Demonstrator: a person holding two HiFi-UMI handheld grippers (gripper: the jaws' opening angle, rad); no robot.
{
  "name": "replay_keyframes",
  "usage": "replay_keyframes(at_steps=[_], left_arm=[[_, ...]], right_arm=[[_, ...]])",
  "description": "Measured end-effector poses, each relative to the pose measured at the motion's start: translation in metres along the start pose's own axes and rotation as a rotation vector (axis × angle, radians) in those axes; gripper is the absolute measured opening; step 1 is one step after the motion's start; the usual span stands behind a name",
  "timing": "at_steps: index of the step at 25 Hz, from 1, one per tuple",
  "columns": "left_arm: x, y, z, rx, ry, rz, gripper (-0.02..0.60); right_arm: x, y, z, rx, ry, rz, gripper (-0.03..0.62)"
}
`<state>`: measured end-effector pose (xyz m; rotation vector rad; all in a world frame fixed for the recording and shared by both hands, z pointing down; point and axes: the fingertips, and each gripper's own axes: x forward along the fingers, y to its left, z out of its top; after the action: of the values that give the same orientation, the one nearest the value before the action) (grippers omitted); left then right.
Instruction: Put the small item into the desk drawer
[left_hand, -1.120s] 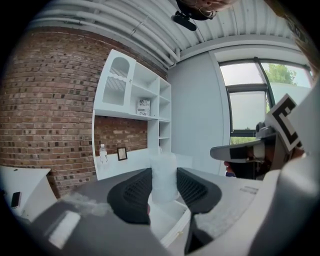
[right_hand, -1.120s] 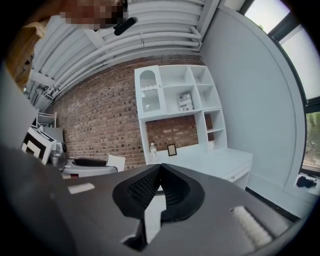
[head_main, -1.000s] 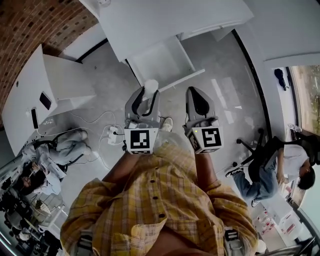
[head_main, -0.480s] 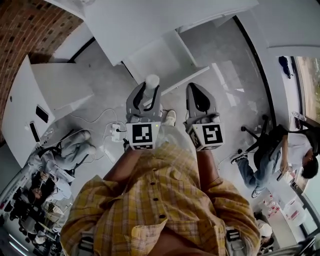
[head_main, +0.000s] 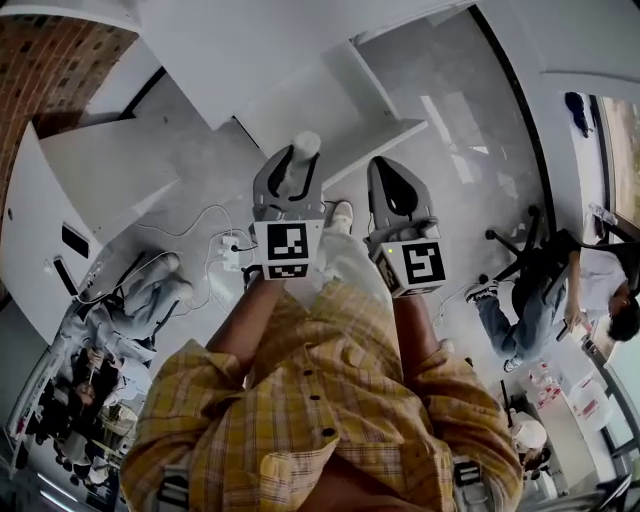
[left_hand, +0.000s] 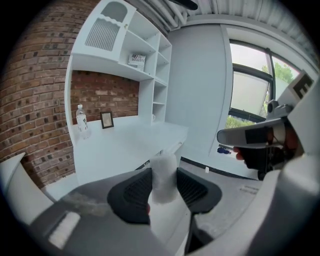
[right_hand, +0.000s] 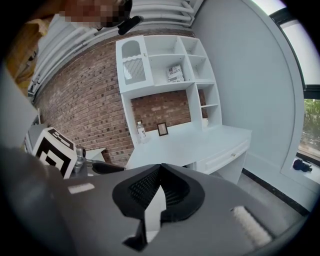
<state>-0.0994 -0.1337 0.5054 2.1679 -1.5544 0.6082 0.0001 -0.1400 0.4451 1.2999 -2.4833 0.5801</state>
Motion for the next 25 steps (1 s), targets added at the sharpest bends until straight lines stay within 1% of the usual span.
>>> replay_keyframes(at_steps=[8,17,20,21,25], left_arm=[[0.045,0.009,-0.033,-0.004,0.113,-0.031,0.166],[0.087,0.011,-0.062,0.022,0.203,-0.075,0.166],[0.099,0.012,-0.07,0.032,0.23,-0.09,0.166],[0.103,0.011,-0.073,0.034,0.241,-0.096,0.166],[0.119,0.01,-0.088,0.047,0.285,-0.11,0.166]], right_arm=[[0.022,-0.009,-0.02,0.028,0.033,-0.022,-0.002],[0.038,-0.033,-0.046,0.066,0.062,-0.065,-0.002],[0.041,-0.039,-0.056,0.089,0.125,-0.092,-0.002],[0.041,-0.04,-0.058,0.091,0.131,-0.093,-0.002],[0.046,-0.043,-0.067,0.094,0.116,-0.082,-0.002]])
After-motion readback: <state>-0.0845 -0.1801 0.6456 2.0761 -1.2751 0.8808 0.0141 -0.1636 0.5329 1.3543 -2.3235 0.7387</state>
